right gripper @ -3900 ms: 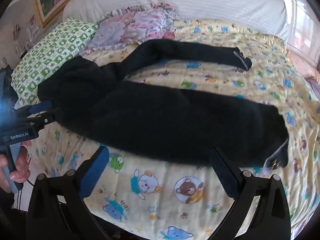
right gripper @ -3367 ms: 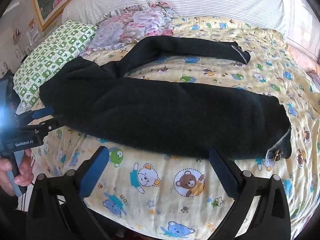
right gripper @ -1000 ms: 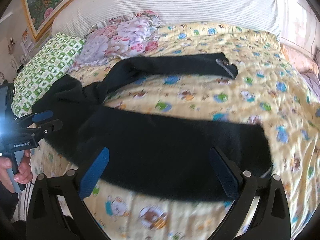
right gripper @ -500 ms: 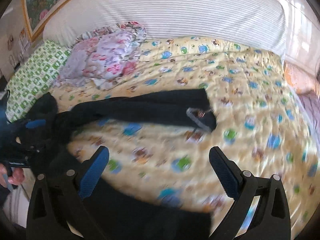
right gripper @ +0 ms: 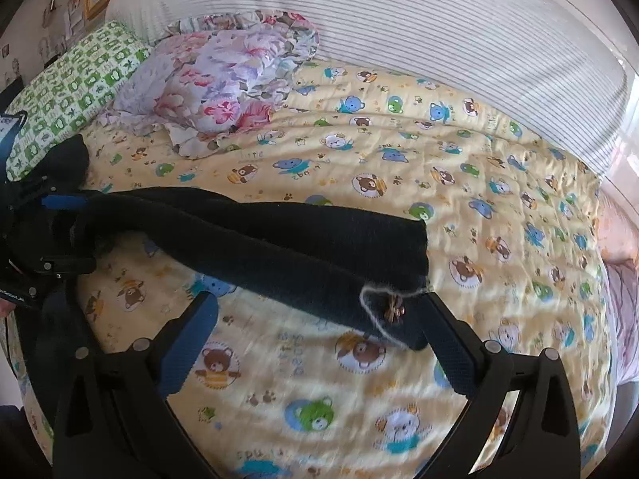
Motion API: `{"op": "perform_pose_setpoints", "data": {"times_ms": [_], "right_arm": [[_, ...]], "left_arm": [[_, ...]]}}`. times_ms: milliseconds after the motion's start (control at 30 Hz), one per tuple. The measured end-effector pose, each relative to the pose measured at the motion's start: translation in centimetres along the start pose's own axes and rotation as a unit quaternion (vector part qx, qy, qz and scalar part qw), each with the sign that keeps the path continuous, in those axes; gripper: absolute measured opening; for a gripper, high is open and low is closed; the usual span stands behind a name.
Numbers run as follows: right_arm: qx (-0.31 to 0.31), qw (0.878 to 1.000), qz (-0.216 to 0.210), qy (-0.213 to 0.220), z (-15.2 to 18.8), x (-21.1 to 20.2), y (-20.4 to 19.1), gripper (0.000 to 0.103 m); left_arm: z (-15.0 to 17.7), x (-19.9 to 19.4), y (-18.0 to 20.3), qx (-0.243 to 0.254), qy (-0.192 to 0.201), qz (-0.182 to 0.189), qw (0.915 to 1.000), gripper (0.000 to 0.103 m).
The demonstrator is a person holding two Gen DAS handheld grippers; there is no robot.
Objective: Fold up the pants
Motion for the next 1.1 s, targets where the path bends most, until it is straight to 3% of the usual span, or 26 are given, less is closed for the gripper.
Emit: {"op": "perform_pose_setpoints", "data": {"times_ms": [100,233,267,300,400,500,533,633,867,1100], "right_arm": [[-0.003,1.0,0.004,-0.006,-0.1,0.6,0.4,0.097],[0.002,1.0,0.002,-0.016,-0.1,1.3,1.0,0.079],[0.003,1.0,0.003,-0.021,0.0,1.6,1.2,0.076],[0.004,1.0,0.003,-0.025,0.1,1.8,1.3,0.072],[0.016,0.999,-0.006,-0.034,0.4,2.2,1.9,0.048],[0.03,0.999,-0.016,-0.028,0.6,1.6,2.4,0.019],[0.031,0.999,-0.02,-0.022,0.6,1.2,2.4,0.015],[0.031,0.999,-0.021,-0.006,0.2,-0.2,2.1,0.009],[0.014,0.999,-0.016,0.036,-0.5,-6.1,0.0,0.007],[0.02,0.998,-0.012,0.052,2.6,-11.1,-0.8,0.007]], "left_arm": [[-0.7,0.5,0.4,0.009,0.002,0.0,1.0,0.086],[-1.2,1.3,0.8,0.025,-0.002,-0.011,0.9996,0.085],[-1.1,1.7,0.9,0.03,-0.008,-0.015,0.9994,0.079],[-1.0,2.0,0.8,0.033,-0.012,-0.016,0.9992,0.064],[-0.7,3.0,0.6,0.036,-0.029,-0.008,0.9989,0.034],[-0.6,2.5,0.1,0.043,-0.022,-0.009,0.9988,0.012],[-0.6,2.2,-0.1,0.044,-0.019,-0.006,0.9988,0.01],[-0.7,0.8,-0.7,0.048,-0.004,-0.002,0.9988,0.008],[-0.7,-4.9,-0.4,0.077,0.043,-0.013,0.9961,0.007],[1.8,-8.2,2.6,0.097,0.058,-0.007,0.9936,0.007]]}}
Point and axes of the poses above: each gripper's, at about its wrist camera, not at the fingertips, and x roughly the way its jaws point, y to its right, z to its underside, the point moved 4 cm from there along x, roughly the way its jaws point, and after that the axes turned 5 degrees about x, right-handed, at the moved point
